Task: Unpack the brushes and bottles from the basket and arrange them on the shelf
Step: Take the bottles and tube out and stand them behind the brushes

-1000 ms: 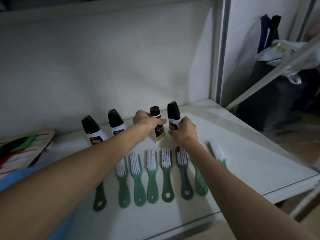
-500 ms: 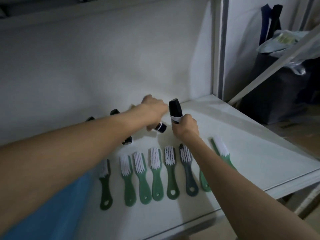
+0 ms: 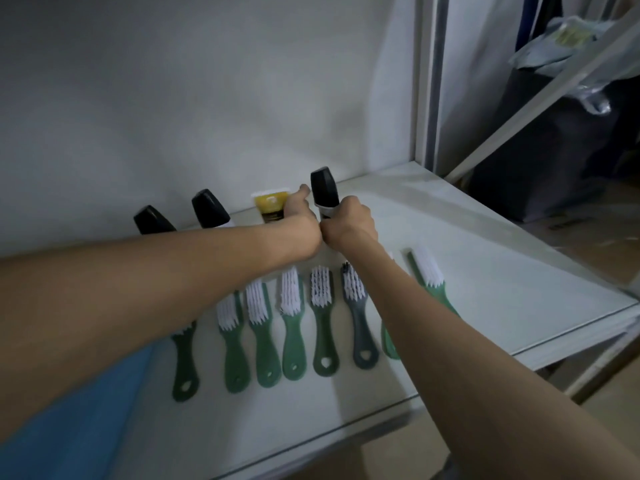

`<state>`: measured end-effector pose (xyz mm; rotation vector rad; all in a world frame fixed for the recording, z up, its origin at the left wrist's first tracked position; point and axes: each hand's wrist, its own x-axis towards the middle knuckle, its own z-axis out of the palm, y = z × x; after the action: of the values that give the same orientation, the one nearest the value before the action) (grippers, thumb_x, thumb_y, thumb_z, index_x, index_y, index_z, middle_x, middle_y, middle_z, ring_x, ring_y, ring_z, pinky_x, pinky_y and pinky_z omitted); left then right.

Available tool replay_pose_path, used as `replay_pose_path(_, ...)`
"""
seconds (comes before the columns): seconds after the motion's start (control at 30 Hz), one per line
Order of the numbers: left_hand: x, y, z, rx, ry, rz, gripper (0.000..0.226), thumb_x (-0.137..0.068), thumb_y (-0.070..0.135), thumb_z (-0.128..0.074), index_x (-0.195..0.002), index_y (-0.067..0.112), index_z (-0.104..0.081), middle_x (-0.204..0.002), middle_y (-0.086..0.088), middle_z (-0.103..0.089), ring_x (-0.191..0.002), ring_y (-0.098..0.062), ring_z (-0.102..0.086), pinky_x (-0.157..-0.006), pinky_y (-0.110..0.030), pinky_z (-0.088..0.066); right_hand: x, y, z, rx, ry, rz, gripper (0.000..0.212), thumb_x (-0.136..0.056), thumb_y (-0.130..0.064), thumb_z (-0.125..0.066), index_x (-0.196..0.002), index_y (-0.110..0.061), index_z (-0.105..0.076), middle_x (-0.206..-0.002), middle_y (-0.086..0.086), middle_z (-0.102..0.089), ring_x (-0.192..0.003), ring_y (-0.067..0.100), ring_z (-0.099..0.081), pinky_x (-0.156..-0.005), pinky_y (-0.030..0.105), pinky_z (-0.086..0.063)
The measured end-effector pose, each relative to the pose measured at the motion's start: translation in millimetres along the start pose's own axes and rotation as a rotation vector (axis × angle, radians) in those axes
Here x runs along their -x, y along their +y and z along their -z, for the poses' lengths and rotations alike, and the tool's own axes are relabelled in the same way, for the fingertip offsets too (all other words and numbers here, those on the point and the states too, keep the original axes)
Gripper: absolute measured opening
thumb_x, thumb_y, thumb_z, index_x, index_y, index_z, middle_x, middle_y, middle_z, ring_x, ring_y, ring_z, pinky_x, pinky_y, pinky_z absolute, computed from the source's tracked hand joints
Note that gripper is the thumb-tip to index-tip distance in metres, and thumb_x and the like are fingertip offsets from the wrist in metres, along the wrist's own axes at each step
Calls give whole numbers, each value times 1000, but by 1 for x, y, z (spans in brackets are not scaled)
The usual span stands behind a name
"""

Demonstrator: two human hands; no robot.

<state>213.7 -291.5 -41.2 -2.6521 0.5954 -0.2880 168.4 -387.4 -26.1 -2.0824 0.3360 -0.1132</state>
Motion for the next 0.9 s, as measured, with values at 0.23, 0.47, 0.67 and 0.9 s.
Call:
replay_pose_path(0.23, 2, 18, 28, -236, -562, -36, 52, -104, 36, -24, -149, 11, -30, -147, -13, -44, -139, -22, -36, -109, -23, -30, 2, 1, 3, 0, -10, 1, 33, -87, -22, -62, -116, -8, -56, -115, 13, -61, -108, 34, -60, -73, 31, -40)
replay_pose_path(0.47, 11, 6, 43, -569, -423, -233, 32, -95, 22, -44, -125, 26, -55, -129, 6, -59, -128, -17, -46, -119, -42, -6, -2, 4, 5, 48, -48, 0, 22, -86, -17, -62, -103, -11, -51, -78, 2, -46, -83, 28, -52, -69, 30, -39)
replay_pose_path(0.67, 29, -23, 49, -382, -280, -319, 28, -85, 12, -55, -109, 22, -65, -112, 2, -69, -114, -19, -57, -119, -40, -9, 5, 8, 3, 83, -27, 12, 35, -88, -24, -62, -114, -4, -50, -116, 17, -61, -105, 37, -60, -72, 32, -40)
replay_pose_path(0.9, 124, -65, 101, 514, 212, -10, 38, -90, 8, -47, -113, 29, -69, -108, 8, -70, -101, -10, -62, -97, -34, -45, 13, 6, 14, 145, -58, -34, 48, -85, -16, -66, -122, 2, -41, -122, 23, -56, -107, 38, -57, -75, 33, -41)
